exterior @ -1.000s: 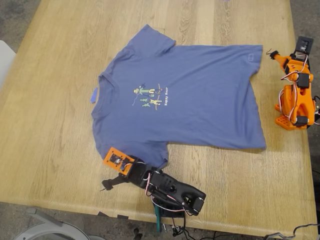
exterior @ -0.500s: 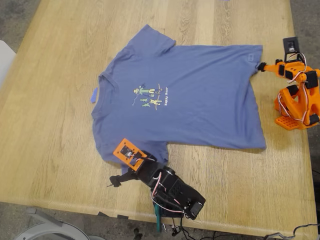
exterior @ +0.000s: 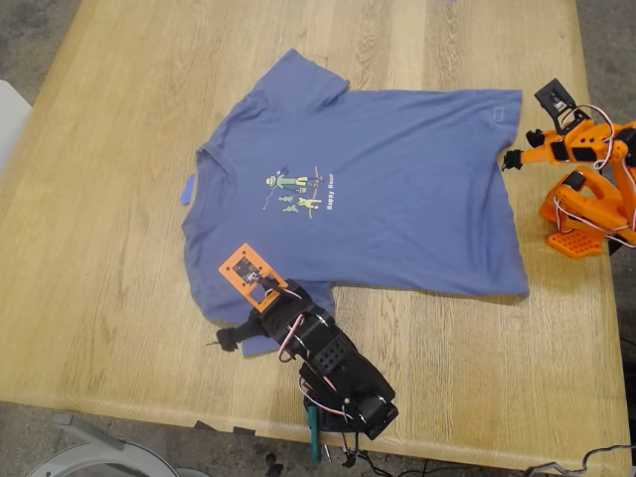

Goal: Fold a T-shirt

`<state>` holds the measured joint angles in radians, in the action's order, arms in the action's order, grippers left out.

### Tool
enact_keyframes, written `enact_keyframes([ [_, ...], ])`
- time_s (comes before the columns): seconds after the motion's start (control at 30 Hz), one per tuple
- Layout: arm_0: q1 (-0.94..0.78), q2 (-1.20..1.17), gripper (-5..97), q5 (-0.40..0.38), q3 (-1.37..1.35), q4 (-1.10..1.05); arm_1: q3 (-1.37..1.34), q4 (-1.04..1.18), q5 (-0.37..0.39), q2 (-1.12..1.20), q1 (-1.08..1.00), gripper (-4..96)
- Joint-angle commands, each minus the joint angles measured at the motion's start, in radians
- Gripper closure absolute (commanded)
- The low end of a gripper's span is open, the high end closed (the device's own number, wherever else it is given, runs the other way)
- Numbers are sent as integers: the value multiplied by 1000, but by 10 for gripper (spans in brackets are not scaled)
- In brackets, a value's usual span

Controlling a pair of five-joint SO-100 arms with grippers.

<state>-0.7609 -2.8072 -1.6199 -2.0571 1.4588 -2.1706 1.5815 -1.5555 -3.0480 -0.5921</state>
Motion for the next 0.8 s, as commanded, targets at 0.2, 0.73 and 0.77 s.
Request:
enact_keyframes([
  [0.2,130,172,294,11,63,-249,256,-78,21,356,272,552],
  [0.73,225,577,288,43,-29,-894,255,-649,67,822,584,555],
  [0.77,221,606,288,43,-31,-934,253,-684,67,844,589,555],
])
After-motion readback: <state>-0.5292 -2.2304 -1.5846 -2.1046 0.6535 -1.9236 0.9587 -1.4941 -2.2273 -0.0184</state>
